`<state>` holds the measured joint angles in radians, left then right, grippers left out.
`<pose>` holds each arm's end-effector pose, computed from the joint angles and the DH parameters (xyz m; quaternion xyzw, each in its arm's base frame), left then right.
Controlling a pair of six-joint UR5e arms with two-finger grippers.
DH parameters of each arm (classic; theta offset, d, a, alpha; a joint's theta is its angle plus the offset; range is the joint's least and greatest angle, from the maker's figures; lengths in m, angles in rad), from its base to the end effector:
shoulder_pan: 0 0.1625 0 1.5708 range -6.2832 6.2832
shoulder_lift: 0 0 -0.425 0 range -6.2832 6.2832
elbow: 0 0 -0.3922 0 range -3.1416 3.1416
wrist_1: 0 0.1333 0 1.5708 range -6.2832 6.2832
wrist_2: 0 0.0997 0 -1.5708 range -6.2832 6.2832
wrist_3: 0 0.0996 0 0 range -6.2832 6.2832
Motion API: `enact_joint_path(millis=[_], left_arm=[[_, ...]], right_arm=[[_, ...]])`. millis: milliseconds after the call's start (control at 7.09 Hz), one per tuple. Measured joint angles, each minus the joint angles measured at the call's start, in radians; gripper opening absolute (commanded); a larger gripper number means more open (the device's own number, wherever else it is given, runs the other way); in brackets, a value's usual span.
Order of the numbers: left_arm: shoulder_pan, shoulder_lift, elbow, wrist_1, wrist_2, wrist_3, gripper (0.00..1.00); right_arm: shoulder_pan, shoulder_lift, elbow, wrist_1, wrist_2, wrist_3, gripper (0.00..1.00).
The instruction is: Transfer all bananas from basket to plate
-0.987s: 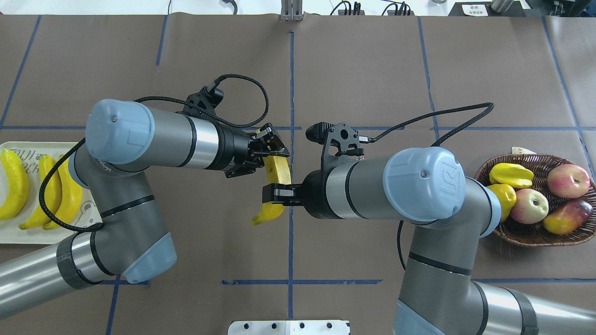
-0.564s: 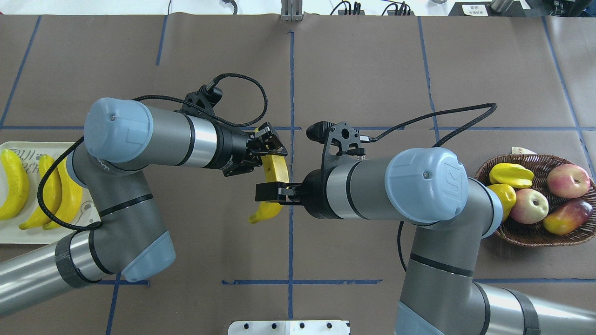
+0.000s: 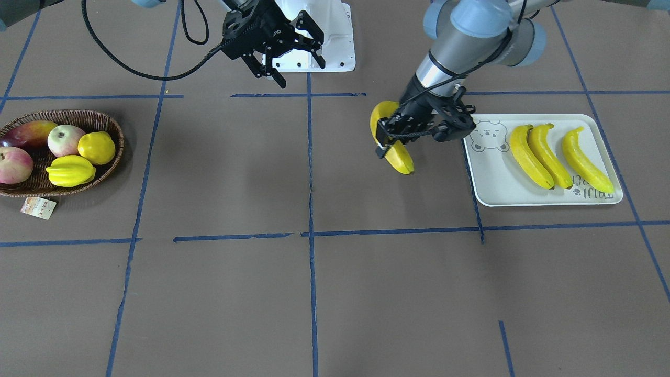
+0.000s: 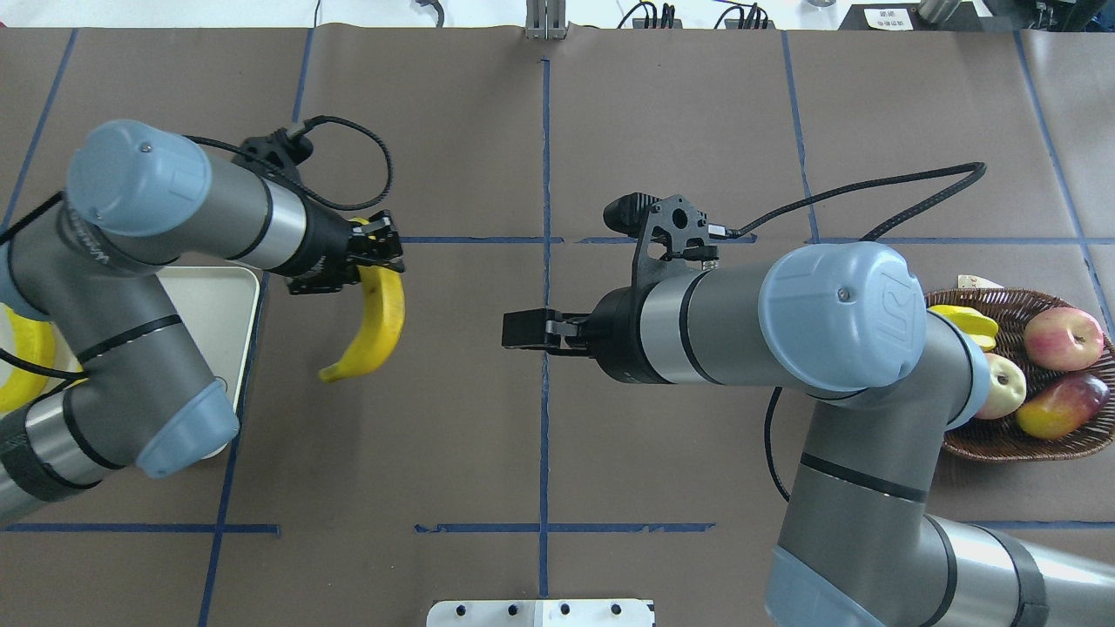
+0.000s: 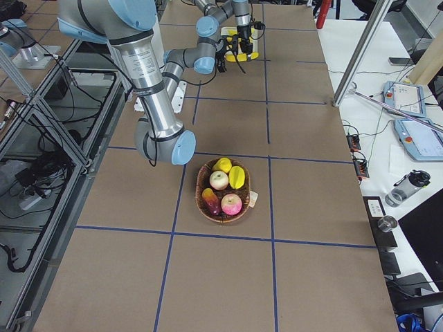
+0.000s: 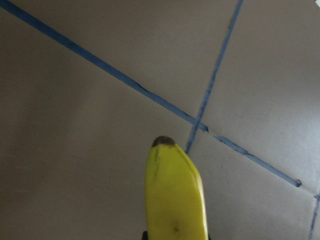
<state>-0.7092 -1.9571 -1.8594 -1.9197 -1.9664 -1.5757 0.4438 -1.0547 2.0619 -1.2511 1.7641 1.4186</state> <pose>0.3910 -0.4606 0.2738 0.0048 0.5099 -0.2086 0.8345 -0.4370 -0.3342 0.1275 0.1073 -0.6083 0.0551 0.7845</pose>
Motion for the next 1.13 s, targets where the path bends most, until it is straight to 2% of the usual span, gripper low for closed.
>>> enact_joint_path(millis=[282, 705, 846, 987, 1128], left_arm=[[-0.041, 0.119, -0.015, 0.092, 0.004, 0.131, 0.0], [-0.048, 0.228, 0.025, 0.097, 0.031, 0.159, 0.02], [-0.048, 0.241, 0.043, 0.096, 0.051, 0.16, 0.29], [-0.048, 0.247, 0.063, 0.095, 0.069, 0.161, 0.99], [-0.047, 0.252, 0.082, 0.082, 0.085, 0.161, 0.99]], right_arm=[[0.018, -0.016, -0.001, -0.006, 0.0, -0.002, 1.0], [0.024, -0.021, -0.006, -0.007, -0.005, -0.001, 1.0], [0.023, -0.021, -0.006, -0.007, -0.006, -0.001, 1.0], [0.023, -0.022, -0.006, -0.007, -0.006, -0.001, 1.0], [0.023, -0.024, -0.006, -0.007, -0.006, -0.001, 1.0]])
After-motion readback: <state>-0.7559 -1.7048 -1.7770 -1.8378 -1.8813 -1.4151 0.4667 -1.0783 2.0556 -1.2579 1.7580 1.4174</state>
